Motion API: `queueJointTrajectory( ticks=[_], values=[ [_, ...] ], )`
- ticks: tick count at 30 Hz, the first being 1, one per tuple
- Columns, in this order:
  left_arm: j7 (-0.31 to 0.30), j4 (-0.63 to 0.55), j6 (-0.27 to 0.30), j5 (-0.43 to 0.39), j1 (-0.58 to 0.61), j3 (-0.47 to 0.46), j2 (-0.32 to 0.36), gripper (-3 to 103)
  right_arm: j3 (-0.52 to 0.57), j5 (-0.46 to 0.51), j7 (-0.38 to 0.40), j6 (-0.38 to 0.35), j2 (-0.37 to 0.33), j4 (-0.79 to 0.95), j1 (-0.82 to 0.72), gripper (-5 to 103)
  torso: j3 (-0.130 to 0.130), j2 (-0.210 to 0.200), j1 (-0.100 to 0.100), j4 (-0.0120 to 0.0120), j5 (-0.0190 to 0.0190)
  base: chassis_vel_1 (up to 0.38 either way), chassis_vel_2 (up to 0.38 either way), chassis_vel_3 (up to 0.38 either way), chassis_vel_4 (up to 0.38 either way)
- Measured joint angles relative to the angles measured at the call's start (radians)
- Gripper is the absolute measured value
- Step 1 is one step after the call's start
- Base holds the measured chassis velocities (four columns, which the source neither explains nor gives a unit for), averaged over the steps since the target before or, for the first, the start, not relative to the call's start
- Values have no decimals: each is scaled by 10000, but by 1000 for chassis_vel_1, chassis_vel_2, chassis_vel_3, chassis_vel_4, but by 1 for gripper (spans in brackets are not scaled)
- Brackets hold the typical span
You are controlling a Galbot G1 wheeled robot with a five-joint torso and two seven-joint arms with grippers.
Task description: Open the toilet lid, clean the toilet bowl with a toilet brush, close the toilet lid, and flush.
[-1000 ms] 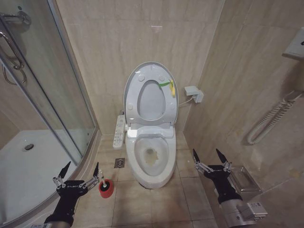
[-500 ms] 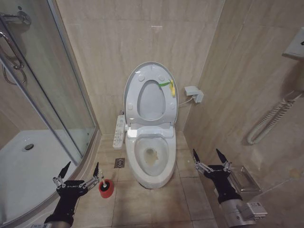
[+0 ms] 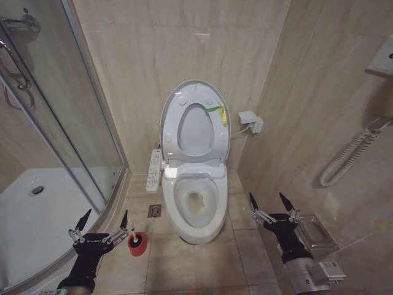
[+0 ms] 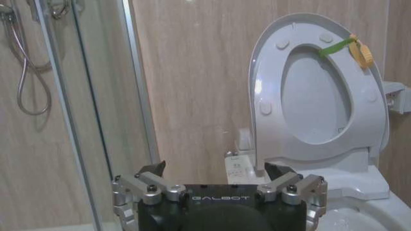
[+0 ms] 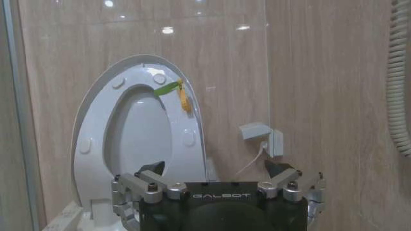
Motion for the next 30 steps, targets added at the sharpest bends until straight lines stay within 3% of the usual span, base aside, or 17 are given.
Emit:
queueJointTrajectory(
  ticks=[30],
  values=[
    [0,-1,0,0,0,0,0,100,0,0,0,0,0,-1,0,100,0,0,0,0,0,0,0,0,0]
  ],
)
